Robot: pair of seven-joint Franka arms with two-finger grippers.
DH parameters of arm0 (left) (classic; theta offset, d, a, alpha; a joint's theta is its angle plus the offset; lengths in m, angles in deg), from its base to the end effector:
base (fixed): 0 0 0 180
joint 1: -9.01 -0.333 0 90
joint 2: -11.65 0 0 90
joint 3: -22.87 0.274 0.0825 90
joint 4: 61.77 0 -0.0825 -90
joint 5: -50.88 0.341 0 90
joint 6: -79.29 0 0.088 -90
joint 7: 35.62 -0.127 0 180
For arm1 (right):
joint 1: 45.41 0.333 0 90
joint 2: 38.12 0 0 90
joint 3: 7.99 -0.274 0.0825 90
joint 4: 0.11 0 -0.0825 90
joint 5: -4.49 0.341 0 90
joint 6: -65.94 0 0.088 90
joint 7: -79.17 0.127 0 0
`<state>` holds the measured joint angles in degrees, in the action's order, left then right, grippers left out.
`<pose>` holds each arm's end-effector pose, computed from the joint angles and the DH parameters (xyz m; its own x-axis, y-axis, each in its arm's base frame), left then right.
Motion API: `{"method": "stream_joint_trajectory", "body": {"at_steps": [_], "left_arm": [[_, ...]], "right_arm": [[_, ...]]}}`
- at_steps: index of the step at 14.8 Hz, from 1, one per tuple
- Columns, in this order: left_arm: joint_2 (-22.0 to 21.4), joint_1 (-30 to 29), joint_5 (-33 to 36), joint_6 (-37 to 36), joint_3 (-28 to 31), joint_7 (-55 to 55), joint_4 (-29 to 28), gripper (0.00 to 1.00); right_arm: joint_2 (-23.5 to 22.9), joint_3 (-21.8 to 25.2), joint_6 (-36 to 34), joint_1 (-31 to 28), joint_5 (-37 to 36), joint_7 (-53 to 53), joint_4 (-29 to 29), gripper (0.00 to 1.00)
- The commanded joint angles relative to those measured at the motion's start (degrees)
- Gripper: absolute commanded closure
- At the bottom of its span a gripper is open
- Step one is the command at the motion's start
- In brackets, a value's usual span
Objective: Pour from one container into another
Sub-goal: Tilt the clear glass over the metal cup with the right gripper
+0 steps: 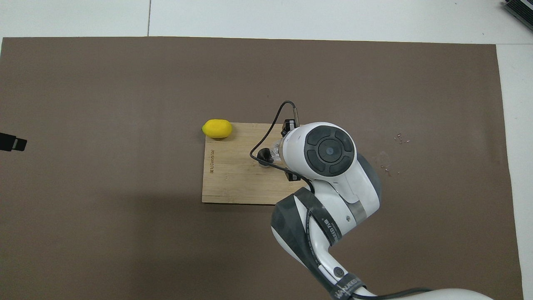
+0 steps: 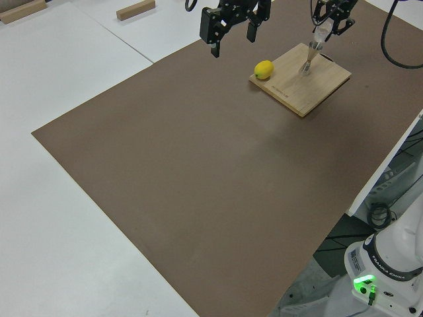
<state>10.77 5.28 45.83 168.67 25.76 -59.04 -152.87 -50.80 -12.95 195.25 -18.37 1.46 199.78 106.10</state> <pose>0.5036 0.0473 0.5616 0.9573 -0.2884 0.0219 -0.2891 -0.9533 0.0873 0.5015 0.3082 0.3812 0.0559 -0.9961 -0.0689 -0.9845 -0.0435 -0.1701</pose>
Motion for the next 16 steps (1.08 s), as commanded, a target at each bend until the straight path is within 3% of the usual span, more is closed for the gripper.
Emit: {"method": "stream_joint_trajectory", "body": {"at_steps": [1, 4, 16], "left_arm": [[-1.6, 0.8, 1.3, 0.4, -0.3, 2.9, -1.5, 0.00], [-1.5, 1.5, 1.4, 0.5, -0.4, 10.9, -0.6, 0.00], [-1.3, 2.9, 1.3, 0.2, 0.4, 15.6, 0.5, 0.00]], "right_arm": [[-0.7, -0.1, 1.3, 0.2, -3.6, 3.2, -0.8, 1.00], [-0.7, -0.1, 1.5, 1.3, -4.4, 3.2, -0.6, 1.00], [-0.2, -0.1, 0.6, 3.6, -12.2, 3.8, 0.0, 1.00]]}}
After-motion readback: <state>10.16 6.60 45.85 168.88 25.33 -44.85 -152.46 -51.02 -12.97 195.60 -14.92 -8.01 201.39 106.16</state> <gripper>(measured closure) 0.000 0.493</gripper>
